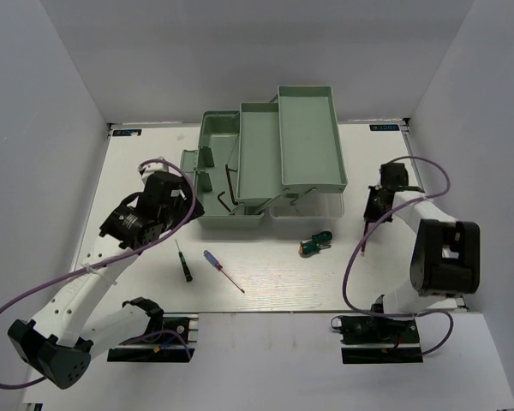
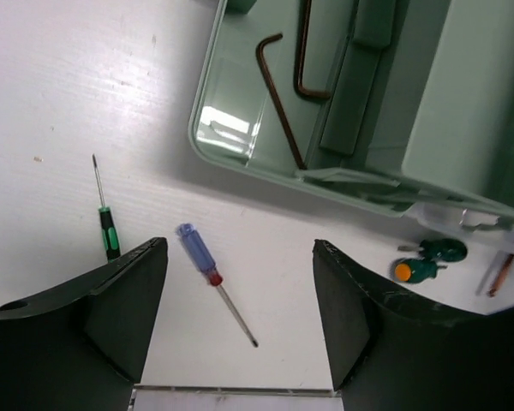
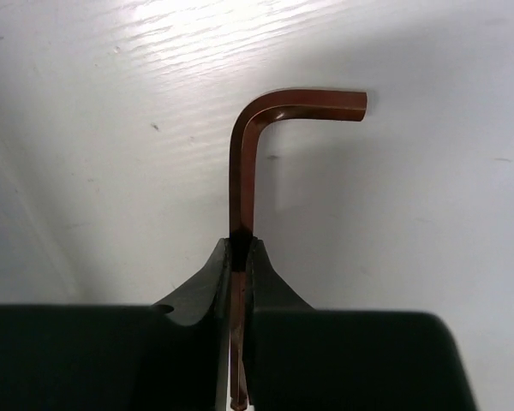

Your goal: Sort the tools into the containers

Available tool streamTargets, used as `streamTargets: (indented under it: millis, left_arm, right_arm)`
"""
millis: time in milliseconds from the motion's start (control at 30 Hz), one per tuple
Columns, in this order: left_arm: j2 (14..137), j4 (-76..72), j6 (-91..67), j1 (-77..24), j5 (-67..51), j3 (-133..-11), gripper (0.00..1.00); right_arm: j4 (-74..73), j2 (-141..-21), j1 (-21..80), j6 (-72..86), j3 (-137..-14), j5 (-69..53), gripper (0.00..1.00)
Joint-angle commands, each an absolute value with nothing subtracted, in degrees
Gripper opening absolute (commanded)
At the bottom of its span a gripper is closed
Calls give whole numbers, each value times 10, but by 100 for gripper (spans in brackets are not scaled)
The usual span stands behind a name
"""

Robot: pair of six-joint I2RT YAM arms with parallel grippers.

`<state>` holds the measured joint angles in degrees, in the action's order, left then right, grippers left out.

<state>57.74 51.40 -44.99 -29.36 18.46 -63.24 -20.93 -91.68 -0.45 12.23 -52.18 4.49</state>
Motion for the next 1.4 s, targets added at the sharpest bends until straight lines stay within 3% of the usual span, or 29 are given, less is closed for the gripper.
streamTargets:
  millis: [0, 200, 367, 700, 933, 1167, 1367]
  left_arm:
    - [549, 519, -442, -290, 159, -602, 79]
    - [548, 514, -485, -290, 119, -519, 79]
    - [554, 509, -505, -290, 119, -477, 79]
    - [554, 532, -548, -285, 139, -453, 79]
    - [548, 556, -598, -285, 156, -417, 79]
    - [548, 562, -642, -279, 181, -404, 79]
    - [556, 529, -647, -273, 181, -393, 77]
  right_arm:
    - [-188, -819, -36, 60, -535, 39, 0]
    - [-162, -730, -59, -39, -627, -21, 0]
    - [-125, -733, -60, -37, -739, -59, 0]
    - [-41, -914, -9, 183, -1026, -379, 0]
    - [-92, -1067, 158, 264, -1231, -493, 0]
    - [-166, -1118, 323, 217, -1224, -450, 0]
    - [-214, -1177, 365, 224, -1220, -360, 0]
